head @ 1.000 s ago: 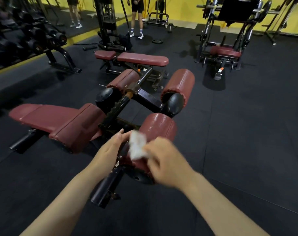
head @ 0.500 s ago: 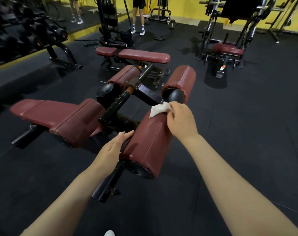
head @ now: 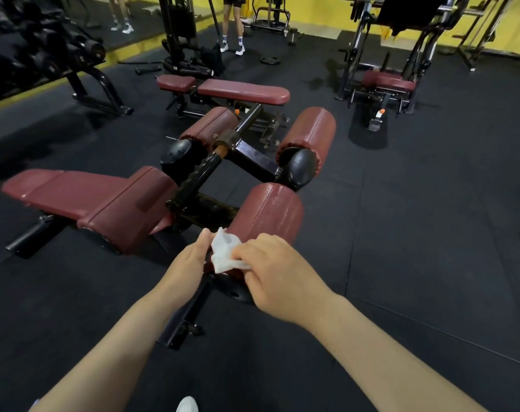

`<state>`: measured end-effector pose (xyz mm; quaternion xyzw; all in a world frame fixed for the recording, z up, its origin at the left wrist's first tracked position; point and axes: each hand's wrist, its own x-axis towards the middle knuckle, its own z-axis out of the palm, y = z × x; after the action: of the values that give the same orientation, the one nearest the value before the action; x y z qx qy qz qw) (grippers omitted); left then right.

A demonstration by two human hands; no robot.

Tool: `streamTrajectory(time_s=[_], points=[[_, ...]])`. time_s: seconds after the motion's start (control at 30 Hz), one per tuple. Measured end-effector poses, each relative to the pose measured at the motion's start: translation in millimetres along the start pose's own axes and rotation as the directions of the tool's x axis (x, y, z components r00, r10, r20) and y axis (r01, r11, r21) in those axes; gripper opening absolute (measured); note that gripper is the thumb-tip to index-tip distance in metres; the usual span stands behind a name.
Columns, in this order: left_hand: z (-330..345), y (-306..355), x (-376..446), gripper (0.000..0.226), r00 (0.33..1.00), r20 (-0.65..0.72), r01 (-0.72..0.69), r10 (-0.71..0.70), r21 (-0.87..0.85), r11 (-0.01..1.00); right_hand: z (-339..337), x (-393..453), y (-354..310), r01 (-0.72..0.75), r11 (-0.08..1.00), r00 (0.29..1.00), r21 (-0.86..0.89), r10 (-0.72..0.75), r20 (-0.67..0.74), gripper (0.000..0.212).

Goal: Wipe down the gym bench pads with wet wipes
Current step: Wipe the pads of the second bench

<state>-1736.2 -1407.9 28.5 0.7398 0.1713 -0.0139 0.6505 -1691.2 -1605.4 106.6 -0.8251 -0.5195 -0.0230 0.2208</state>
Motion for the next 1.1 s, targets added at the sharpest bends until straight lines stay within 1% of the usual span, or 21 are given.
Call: streamTrajectory(time_s=[0.07,0.1,0.17,0.2,0.23,0.27,0.33,0.4,0.43,0.47,0.53,0.57,0.63,0.7,0.77,0.83,0.9,0.93,1.0,1.07,1.1], points=[[-2.8,-7.1,3.1,0.069,0.998,0.057,0.021,-0.018,-0.066,0.998,-0.3,-2.4,-9.0,0.087,0.996,0.995,-0.036,-0.085,0.042,0.018],[-4.3,-10.1,4.8,0.069,0.998,0.062,0.033,-0.028,-0.079,0.996,0.4,-3.9,-14.2,0.151,0.986,0.985,-0.073,-0.144,0.090,0.017],[-6.2,-11.6,6.8,0.068,0.999,0.033,0.027,-0.027,-0.022,0.999,4.6,-9.6,-22.1,0.274,0.952,0.951,-0.137,-0.247,0.185,0.016],[-6.3,-10.0,6.7,0.069,1.000,0.014,0.022,-0.023,0.016,1.000,7.0,-13.9,-24.2,0.298,0.945,0.940,-0.135,-0.267,0.211,0.018],[-6.8,-7.3,5.2,0.070,1.000,0.003,0.025,-0.025,0.039,0.999,8.4,-18.3,-24.9,0.295,0.948,0.941,-0.117,-0.267,0.207,0.021],[-7.7,-3.6,2.9,0.072,1.000,-0.003,0.024,-0.024,0.053,0.998,9.1,-22.5,-24.2,0.270,0.959,0.952,-0.088,-0.252,0.173,0.022],[-7.3,8.8,-5.0,0.068,0.999,-0.037,-0.033,0.038,0.122,0.992,8.2,-30.9,-18.9,0.156,0.987,0.986,0.030,-0.157,0.049,0.020],[-4.2,26.4,-13.7,0.056,0.973,-0.060,-0.198,0.222,0.273,0.942,4.0,-39.4,-10.4,-0.021,0.980,0.997,0.198,0.034,-0.063,0.018],[-1.0,36.9,-17.0,0.055,0.942,-0.052,-0.288,0.331,0.379,0.880,1.1,-43.5,-5.6,-0.114,0.953,0.986,0.282,0.143,-0.086,0.018],[2.9,48.1,-19.6,0.058,0.904,-0.027,-0.360,0.426,0.486,0.796,-1.7,-47.7,-0.7,-0.198,0.911,0.965,0.361,0.246,-0.091,0.017],[15.2,72.1,-23.7,0.064,0.848,0.062,-0.442,0.527,0.631,0.637,-8.3,-55.2,9.5,-0.324,0.803,0.912,0.500,0.405,-0.061,0.015],[23.4,82.9,-25.9,0.065,0.833,0.117,-0.470,0.540,0.663,0.582,-12.2,-58.9,14.8,-0.357,0.748,0.889,0.559,0.457,-0.044,0.015],[43.1,99.9,-28.3,0.064,0.813,0.223,-0.525,0.538,0.680,0.512,-21.5,-67.6,25.3,-0.398,0.671,0.852,0.625,0.523,-0.019,0.019],[64.6,110.0,-28.4,0.056,0.790,0.259,-0.567,0.556,0.654,0.501,-30.6,-78.5,35.1,-0.438,0.624,0.818,0.647,0.575,-0.001,0.020],[86.2,114.8,-25.6,0.039,0.759,0.230,-0.596,0.609,0.622,0.508,-37.9,-92.3,45.3,-0.474,0.572,0.770,0.670,0.638,0.000,0.020],[109.1,117.1,-23.9,0.024,0.721,0.213,-0.620,0.660,0.624,0.476,-44.5,-108.5,55.0,-0.510,0.494,0.701,0.704,0.713,0.007,0.020],[133.9,116.0,-23.2,0.013,0.704,0.226,-0.633,0.673,0.629,0.451,-50.3,-126.6,64.9,-0.531,0.389,0.618,0.753,0.785,0.031,0.017],[146.2,114.3,-23.5,0.010,0.715,0.239,-0.632,0.657,0.621,0.462,-53.8,-136.2,69.1,-0.529,0.340,0.581,0.778,0.813,0.040,0.016],[170.9,107.8,-23.6,0.013,0.768,0.275,-0.602,0.578,0.619,0.505,-61.6,-155.5,75.4,-0.496,0.271,0.533,0.825,0.845,0.043,0.015],[194.7,100.0,-21.9,0.022,0.822,0.309,-0.554,0.478,0.622,0.553,-69.3,-174.3,80.0,-0.460,0.242,0.509,0.854,0.860,0.030,0.016],[206.2,96.7,-19.9,0.025,0.848,0.317,-0.527,0.425,0.597,0.605,-72.8,-183.5,82.4,-0.458,0.243,0.503,0.855,0.864,0.023,0.016]])
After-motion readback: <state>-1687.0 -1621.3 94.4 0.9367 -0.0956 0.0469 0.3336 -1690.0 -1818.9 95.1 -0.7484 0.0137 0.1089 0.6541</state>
